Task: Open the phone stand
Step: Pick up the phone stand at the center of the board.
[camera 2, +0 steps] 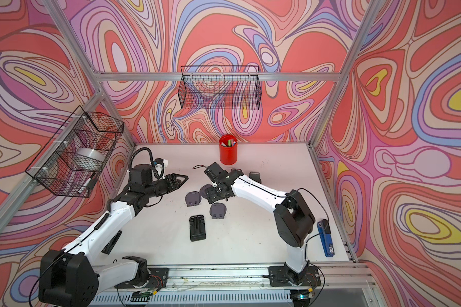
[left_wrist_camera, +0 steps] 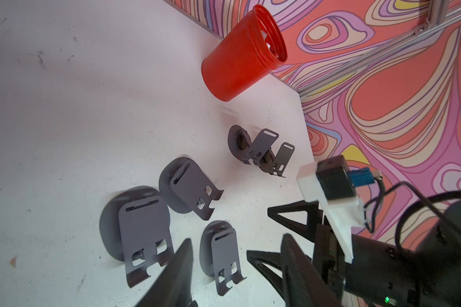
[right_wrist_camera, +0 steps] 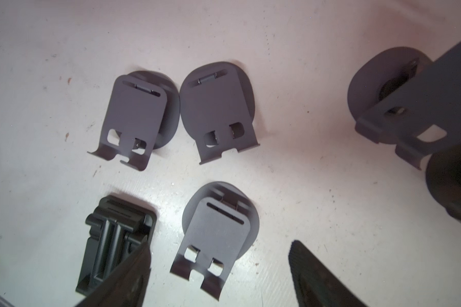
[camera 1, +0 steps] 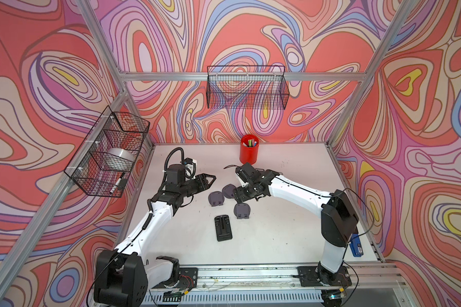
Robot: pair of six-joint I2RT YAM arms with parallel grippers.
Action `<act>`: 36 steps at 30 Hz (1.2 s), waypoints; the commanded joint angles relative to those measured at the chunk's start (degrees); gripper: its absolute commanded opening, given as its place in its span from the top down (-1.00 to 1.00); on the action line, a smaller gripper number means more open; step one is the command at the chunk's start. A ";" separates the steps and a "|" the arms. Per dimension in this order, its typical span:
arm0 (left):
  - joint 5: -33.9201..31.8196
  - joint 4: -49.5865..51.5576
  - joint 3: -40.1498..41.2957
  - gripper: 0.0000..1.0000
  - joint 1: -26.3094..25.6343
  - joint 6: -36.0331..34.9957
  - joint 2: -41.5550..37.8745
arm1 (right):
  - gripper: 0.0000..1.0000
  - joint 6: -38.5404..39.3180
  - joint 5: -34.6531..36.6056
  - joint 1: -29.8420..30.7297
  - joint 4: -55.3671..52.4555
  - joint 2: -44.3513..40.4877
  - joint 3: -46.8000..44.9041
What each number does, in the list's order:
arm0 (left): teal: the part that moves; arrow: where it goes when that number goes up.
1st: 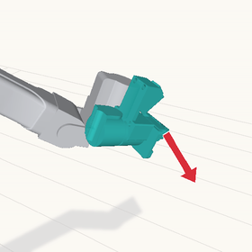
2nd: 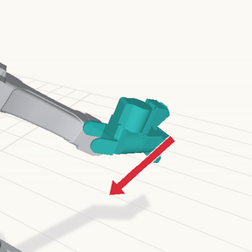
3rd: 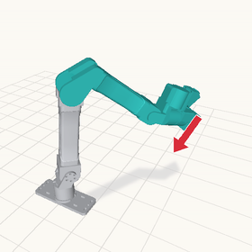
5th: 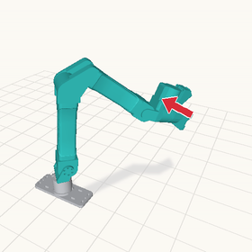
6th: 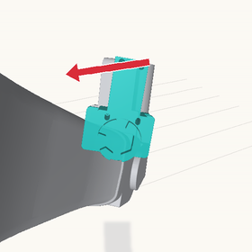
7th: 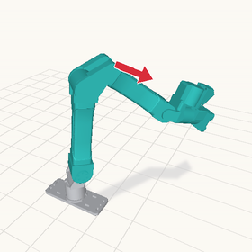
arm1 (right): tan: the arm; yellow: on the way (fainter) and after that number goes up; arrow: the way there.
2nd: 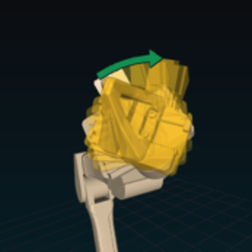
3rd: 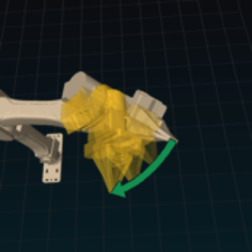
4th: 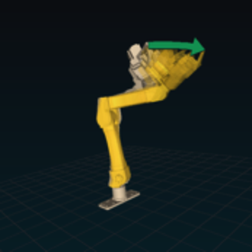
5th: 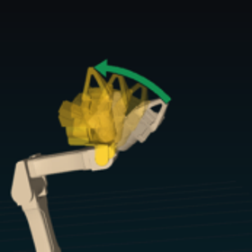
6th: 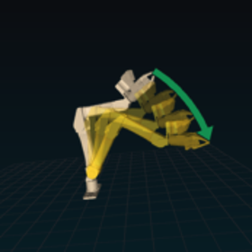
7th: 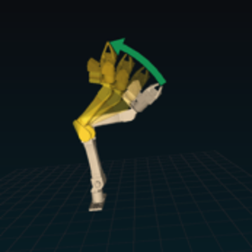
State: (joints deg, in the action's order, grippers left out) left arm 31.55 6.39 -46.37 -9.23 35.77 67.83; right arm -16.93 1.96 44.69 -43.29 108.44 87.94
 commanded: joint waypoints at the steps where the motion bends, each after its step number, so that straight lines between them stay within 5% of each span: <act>1: 1.51 1.17 1.91 0.01 0.88 -0.45 -1.51 | -0.71 3.41 1.64 0.01 -0.49 4.43 4.83; 17: 3.36 2.40 4.53 0.01 3.32 -1.28 -5.43 | -0.79 9.27 5.60 -0.12 -3.91 20.47 19.29; 36: 5.10 -0.99 5.59 0.02 3.96 -0.05 -2.48 | -0.70 11.21 0.26 -2.01 -5.68 28.05 25.71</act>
State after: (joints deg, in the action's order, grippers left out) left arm 35.68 6.98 -41.34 -5.82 35.66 64.90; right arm -6.37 3.40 43.09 -48.03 134.89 112.03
